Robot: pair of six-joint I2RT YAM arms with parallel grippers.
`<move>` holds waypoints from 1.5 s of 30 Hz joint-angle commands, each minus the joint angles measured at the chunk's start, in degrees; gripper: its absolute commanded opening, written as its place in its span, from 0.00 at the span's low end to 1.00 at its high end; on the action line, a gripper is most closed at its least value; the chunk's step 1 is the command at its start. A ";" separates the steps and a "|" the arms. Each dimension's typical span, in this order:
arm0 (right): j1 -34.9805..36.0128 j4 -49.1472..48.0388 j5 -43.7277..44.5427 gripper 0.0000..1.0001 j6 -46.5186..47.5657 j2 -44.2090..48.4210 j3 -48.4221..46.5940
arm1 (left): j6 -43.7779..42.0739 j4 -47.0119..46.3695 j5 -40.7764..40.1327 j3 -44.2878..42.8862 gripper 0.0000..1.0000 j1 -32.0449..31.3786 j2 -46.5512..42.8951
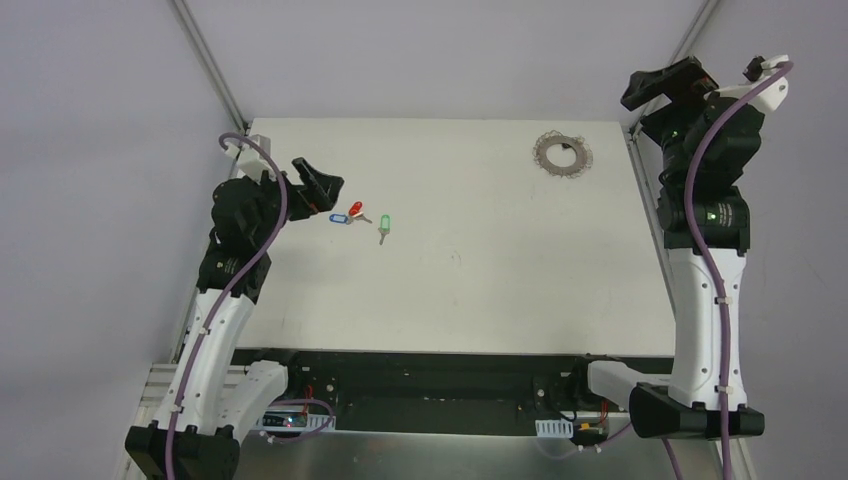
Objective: Remove the keys from the keyring
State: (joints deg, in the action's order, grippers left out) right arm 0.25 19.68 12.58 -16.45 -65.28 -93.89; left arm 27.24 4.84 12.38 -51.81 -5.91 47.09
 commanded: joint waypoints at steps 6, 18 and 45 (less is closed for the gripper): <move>0.09 3.19 9.35 0.99 -7.69 -11.64 1.23 | 2.92 -2.91 6.63 0.11 0.99 0.29 4.94; -1.74 11.47 11.53 0.88 -25.03 -33.76 -3.33 | 1.41 -0.75 4.13 -0.02 0.99 0.31 4.10; -4.95 22.68 5.18 0.72 -44.23 -70.78 -31.32 | 3.16 0.07 6.28 -0.93 0.99 1.09 9.67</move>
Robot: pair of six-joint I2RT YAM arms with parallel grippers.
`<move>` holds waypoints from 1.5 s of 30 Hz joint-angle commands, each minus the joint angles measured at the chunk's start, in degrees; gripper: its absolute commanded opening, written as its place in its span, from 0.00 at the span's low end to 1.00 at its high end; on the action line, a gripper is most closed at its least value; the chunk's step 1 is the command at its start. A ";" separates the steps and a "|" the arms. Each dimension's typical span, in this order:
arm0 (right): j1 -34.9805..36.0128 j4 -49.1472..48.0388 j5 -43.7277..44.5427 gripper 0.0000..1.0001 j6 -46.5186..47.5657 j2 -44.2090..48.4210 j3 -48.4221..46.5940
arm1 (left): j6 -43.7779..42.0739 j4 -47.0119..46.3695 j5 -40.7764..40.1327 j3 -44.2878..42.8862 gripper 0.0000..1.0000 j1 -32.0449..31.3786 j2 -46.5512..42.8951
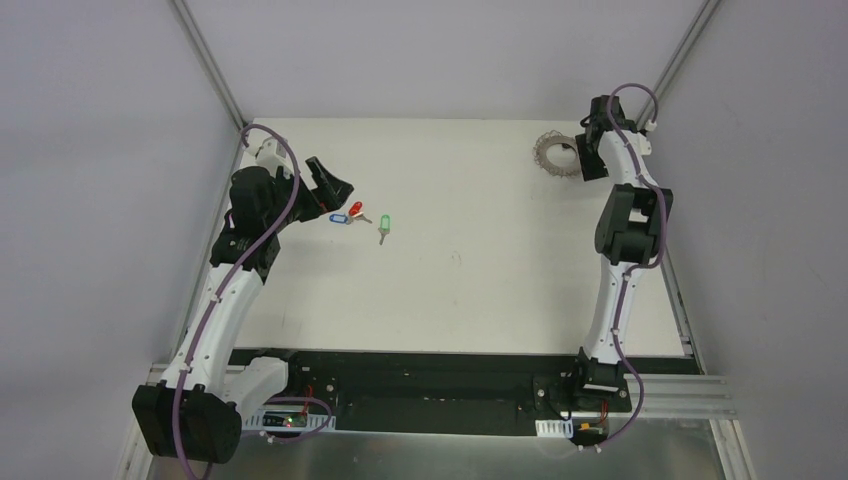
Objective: Remove the keys from the keyring
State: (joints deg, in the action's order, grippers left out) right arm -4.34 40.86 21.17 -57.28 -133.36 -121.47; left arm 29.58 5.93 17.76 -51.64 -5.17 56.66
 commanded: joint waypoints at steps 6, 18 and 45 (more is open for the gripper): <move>-0.41 -1.36 -5.55 0.70 -6.34 -6.74 -4.19 | 0.72 -0.89 0.73 -1.13 0.99 0.41 0.28; -0.77 -16.08 -12.55 0.00 -11.72 5.22 19.06 | -0.10 -0.09 0.05 -1.58 0.99 0.42 -0.31; 1.39 -12.25 -13.61 0.65 6.17 8.29 14.12 | 0.39 -0.04 -0.29 -1.10 0.99 0.42 -0.03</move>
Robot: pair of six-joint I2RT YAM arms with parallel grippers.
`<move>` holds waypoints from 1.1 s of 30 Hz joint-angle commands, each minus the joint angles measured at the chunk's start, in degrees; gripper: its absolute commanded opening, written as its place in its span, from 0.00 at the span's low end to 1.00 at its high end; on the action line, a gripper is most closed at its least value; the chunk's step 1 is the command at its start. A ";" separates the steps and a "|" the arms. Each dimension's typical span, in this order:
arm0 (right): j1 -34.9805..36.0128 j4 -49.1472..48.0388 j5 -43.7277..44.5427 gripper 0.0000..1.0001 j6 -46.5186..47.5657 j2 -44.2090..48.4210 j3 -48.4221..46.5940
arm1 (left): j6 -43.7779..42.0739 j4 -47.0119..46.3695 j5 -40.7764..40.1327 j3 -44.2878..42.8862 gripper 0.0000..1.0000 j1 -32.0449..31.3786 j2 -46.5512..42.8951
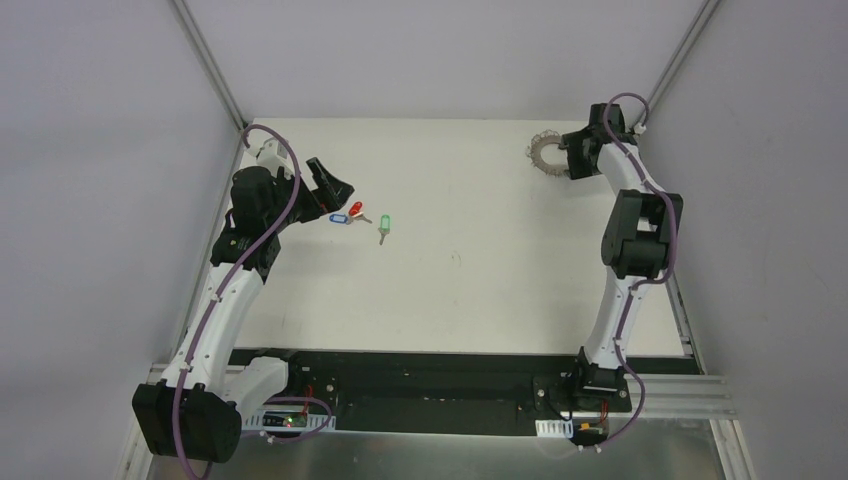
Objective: Remove the keys from the keyring
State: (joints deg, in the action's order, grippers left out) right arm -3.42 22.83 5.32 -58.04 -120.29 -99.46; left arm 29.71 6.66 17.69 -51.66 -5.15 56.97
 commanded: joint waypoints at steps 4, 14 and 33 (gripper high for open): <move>0.69 7.03 5.02 0.66 11.16 -7.70 -11.10 | 0.15 -0.77 -0.35 -1.08 0.99 0.44 -0.29; 0.94 5.22 5.69 0.64 16.82 -13.32 -13.55 | 0.09 -0.78 -0.17 -1.19 0.99 0.46 -0.28; 3.37 -5.75 3.27 0.00 18.48 2.68 8.85 | -0.19 -0.81 0.23 -1.19 1.00 0.47 -0.66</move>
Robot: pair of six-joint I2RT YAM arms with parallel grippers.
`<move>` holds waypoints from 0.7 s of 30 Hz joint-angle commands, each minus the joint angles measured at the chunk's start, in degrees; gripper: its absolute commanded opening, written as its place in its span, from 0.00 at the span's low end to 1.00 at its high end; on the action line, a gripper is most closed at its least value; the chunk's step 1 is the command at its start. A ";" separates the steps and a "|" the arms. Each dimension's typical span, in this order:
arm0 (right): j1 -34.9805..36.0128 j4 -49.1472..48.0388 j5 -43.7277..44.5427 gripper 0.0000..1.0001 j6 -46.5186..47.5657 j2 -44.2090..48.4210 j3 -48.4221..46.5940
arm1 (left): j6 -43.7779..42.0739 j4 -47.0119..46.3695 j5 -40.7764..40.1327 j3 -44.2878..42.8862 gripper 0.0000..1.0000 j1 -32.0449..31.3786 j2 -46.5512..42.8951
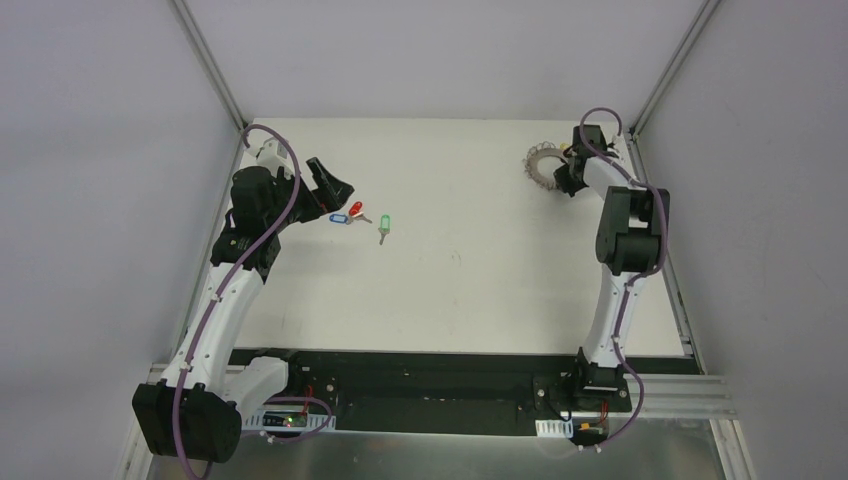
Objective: Remove the keys from the keyring
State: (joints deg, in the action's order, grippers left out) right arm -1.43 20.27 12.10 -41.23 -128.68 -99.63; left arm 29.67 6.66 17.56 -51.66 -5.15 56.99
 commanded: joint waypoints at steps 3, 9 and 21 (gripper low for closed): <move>3.45 -5.57 -7.12 0.00 1.32 18.89 18.87 | 0.67 -0.79 1.27 -1.23 1.00 0.49 -0.93; 9.66 -10.47 -13.78 0.00 1.08 35.23 36.98 | 2.78 -1.23 5.12 -1.74 1.00 0.19 1.25; 25.26 -9.56 -14.85 0.00 -0.37 57.25 52.54 | -8.26 5.64 12.88 -7.25 1.00 -11.48 12.31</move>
State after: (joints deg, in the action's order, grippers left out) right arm 21.47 12.67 -2.20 -39.99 -77.54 -50.78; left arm 28.93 8.69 26.17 -54.81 -11.44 68.03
